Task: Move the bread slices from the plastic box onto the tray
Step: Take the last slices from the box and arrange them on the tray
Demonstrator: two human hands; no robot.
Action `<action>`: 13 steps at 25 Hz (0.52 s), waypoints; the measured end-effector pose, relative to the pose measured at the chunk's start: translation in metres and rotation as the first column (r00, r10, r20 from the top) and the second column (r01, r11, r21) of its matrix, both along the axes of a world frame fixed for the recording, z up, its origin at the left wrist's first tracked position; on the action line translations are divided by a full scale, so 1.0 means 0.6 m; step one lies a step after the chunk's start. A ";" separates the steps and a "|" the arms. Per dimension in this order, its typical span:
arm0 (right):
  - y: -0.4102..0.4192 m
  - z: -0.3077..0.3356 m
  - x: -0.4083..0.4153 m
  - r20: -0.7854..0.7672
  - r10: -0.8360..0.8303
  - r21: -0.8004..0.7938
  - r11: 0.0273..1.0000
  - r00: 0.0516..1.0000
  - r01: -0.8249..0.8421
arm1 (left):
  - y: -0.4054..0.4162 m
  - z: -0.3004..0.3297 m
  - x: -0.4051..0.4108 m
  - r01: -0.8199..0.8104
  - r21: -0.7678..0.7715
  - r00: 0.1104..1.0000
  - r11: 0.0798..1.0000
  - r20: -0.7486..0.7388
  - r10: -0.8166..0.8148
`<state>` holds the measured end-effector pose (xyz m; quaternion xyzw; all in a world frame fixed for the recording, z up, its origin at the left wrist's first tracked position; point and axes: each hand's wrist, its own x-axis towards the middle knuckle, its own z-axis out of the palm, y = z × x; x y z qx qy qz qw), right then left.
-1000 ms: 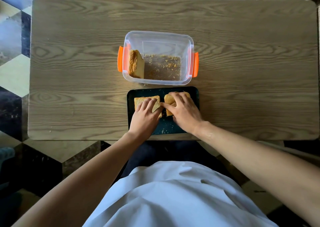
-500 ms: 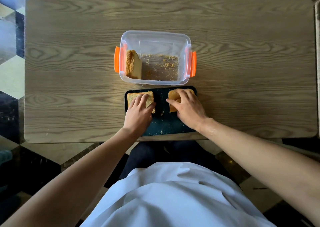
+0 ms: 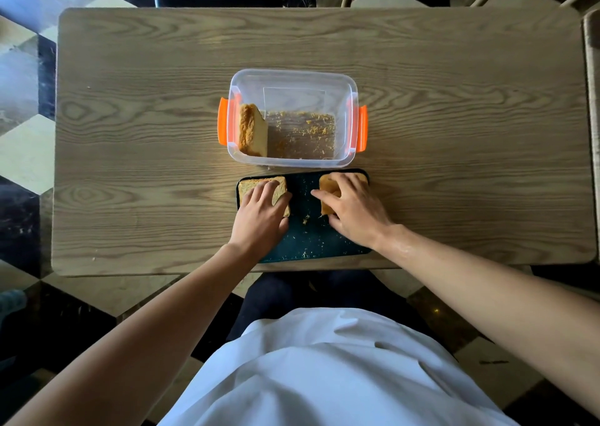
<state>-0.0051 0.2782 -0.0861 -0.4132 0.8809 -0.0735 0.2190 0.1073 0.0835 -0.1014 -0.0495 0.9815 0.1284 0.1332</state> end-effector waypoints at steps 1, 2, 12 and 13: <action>-0.006 0.011 0.004 0.002 0.014 -0.073 0.997 1.000 -0.014 | 0.000 0.007 -0.001 -0.003 0.019 0.999 1.000 -0.037 0.004; -0.016 0.025 0.005 0.003 0.026 -0.176 0.984 1.000 -0.025 | -0.001 0.017 -0.003 -0.017 0.048 0.996 0.999 -0.085 0.021; -0.232 0.078 -0.129 0.276 -0.176 -0.267 0.930 0.945 0.251 | -0.078 0.125 -0.079 -0.210 0.115 0.895 0.971 -0.377 0.238; -0.248 0.070 -0.138 0.315 -0.166 -0.205 0.950 0.935 0.237 | -0.087 0.129 -0.087 -0.229 0.106 0.900 0.968 -0.356 0.252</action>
